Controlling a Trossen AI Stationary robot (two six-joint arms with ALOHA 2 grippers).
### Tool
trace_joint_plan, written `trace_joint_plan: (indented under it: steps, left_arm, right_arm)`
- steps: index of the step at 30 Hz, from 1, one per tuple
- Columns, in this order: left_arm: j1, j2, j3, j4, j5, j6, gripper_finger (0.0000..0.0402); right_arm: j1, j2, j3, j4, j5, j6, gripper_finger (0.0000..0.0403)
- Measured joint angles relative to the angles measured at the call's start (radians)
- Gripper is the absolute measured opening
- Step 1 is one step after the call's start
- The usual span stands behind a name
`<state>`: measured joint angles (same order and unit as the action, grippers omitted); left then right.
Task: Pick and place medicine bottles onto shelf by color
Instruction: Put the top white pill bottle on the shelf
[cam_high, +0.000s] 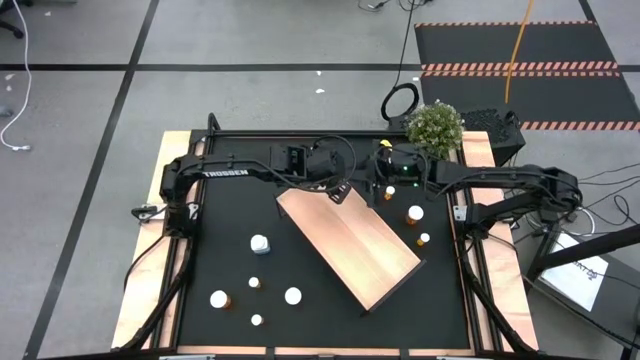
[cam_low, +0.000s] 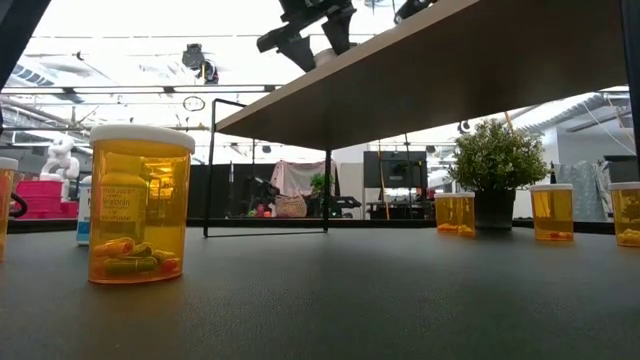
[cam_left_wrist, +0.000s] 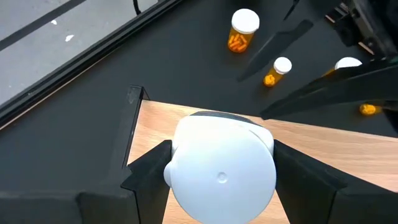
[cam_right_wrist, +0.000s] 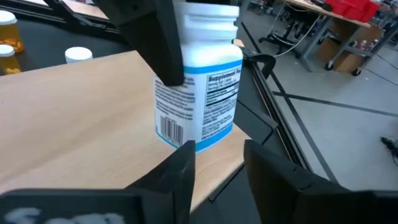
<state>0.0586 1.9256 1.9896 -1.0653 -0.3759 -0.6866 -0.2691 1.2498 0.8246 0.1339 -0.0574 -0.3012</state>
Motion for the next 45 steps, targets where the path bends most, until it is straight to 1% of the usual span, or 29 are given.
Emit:
trace_joint_plan:
  steps: [11, 24, 28, 35, 45]
  left_arm:
    - [0.001, 0.013, -0.001, -0.014, 0.000, 0.003, 0.0244]
    - [0.000, 0.034, 0.000, -0.009, -0.018, 0.019, 0.0244]
    - [0.000, 0.049, -0.001, 0.005, -0.019, 0.027, 0.0244]
    - [0.001, 0.067, -0.001, 0.014, -0.022, 0.033, 0.0244]
    - [0.011, 0.067, -0.001, 0.018, -0.022, 0.035, 0.0244]
  right_arm:
    - [0.000, 0.094, 0.000, 0.097, 0.003, -0.001, 0.0078]
    - [0.000, 0.101, 0.000, 0.088, -0.001, 0.003, 0.0028]
    - [0.000, 0.099, 0.000, 0.083, -0.022, 0.005, 0.0016]
    - [-0.001, 0.100, 0.000, 0.062, -0.021, -0.007, 0.0001]
    - [-0.001, 0.100, 0.000, 0.065, -0.019, -0.001, 0.0001]
